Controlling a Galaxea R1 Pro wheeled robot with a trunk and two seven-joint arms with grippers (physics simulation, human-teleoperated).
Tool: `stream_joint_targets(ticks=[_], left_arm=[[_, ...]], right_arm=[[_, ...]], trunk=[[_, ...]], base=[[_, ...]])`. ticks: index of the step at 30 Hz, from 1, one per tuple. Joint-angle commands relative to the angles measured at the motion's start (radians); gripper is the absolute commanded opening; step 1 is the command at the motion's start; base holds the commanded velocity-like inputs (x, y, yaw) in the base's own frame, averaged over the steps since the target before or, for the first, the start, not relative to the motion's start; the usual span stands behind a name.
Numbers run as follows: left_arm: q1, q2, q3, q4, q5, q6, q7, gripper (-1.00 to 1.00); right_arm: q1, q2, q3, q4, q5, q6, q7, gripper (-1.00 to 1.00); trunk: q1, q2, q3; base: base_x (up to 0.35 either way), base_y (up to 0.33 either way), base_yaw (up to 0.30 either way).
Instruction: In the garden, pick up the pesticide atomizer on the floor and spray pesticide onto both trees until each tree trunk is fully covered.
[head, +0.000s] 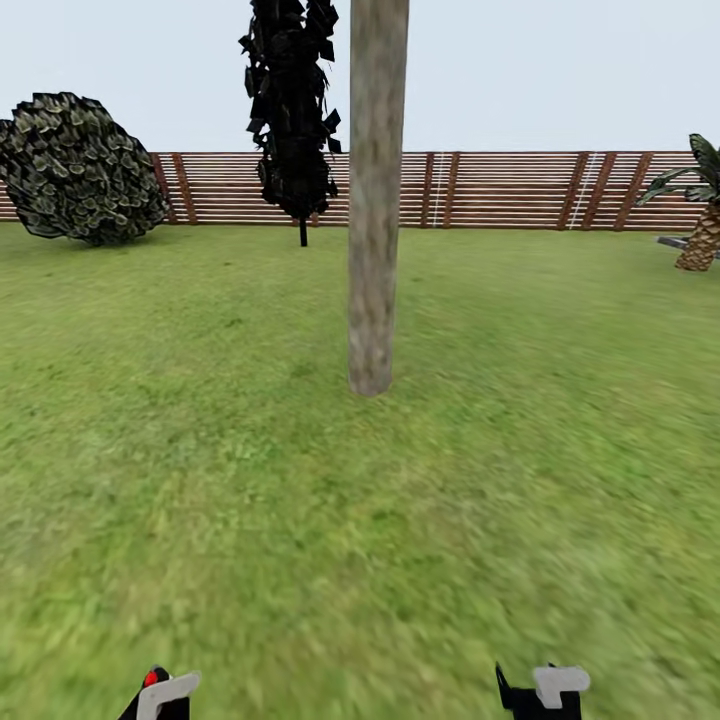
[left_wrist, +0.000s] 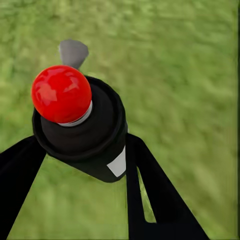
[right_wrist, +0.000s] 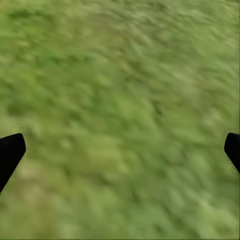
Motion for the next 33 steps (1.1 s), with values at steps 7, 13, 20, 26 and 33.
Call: stream_joint_targets(ticks=[7, 13, 20, 26, 33], left_arm=[[-0.001, 0.001, 0.005, 0.001, -0.009, -0.003, 0.005, -1.00], [-0.001, 0.001, 0.006, -0.001, -0.008, -0.003, 0.005, -1.00], [-0.001, 0.001, 0.006, -0.003, -0.008, -0.003, 0.005, -1.00], [-0.001, 0.001, 0.006, -0.004, -0.007, -0.002, 0.005, -1.00], [-0.001, 0.003, 0.007, -0.001, -0.008, -0.002, 0.005, -1.00]], right_arm=[[-0.001, 0.000, 0.000, 0.001, 0.000, -0.003, -0.002, 1.00], [-0.001, 0.000, 0.000, 0.001, 0.000, -0.003, -0.002, 1.00], [-0.001, 0.000, 0.000, 0.001, 0.000, -0.003, -0.002, 1.00], [-0.001, 0.000, 0.000, 0.001, 0.000, -0.003, -0.002, 1.00], [-0.001, 0.000, 0.000, 0.001, 0.000, -0.003, -0.002, 1.00]], trunk=[[0.000, 0.000, -0.001], [0.000, 0.000, -0.001], [0.000, 0.000, -0.001], [0.000, 0.000, -0.001], [0.000, 0.000, -0.001]], base=[[0.336, -0.031, 0.000], [0.309, -0.122, 0.000], [0.293, -0.144, 0.000], [0.310, -0.133, 0.000], [0.317, -0.125, 0.000]])
